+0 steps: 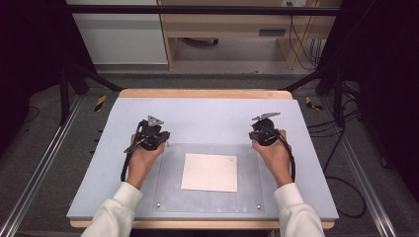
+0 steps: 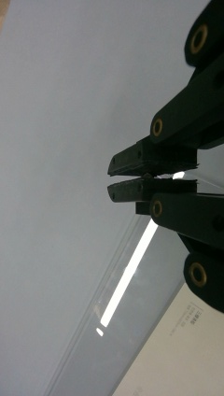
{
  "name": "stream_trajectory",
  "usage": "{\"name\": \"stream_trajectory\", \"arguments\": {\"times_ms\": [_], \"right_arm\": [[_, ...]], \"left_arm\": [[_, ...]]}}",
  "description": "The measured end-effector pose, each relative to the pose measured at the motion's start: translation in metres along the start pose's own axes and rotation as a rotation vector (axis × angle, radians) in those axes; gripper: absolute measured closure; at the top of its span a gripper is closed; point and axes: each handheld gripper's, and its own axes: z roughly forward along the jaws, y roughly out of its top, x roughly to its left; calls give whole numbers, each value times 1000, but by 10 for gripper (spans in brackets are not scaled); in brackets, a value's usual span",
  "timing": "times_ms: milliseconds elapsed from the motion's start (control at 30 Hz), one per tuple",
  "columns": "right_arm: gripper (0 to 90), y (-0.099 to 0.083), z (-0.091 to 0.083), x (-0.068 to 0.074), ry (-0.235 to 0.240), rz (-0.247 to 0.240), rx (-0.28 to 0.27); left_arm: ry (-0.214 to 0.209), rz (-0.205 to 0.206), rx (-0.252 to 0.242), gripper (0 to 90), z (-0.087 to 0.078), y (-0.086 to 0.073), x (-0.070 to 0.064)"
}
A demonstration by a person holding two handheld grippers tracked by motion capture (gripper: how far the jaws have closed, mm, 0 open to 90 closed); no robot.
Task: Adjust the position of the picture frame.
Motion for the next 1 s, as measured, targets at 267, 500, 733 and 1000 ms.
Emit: {"name": "stream_trajectory", "arguments": {"times_ms": [267, 500, 733, 1000], "right_arm": [[862, 9, 5, -5, 20, 4, 45], [862, 16, 9, -11, 54, 30, 70], [860, 19, 14, -19, 96, 39, 72], [859, 20, 16, -25, 123, 49, 65]], "left_arm": [[-24, 3, 28, 853, 2, 4, 4], [-51, -19, 40, 852, 7, 9, 11], [-79, -33, 61, 849, 13, 14, 17], [-113, -45, 81, 848, 17, 17, 23]]}}
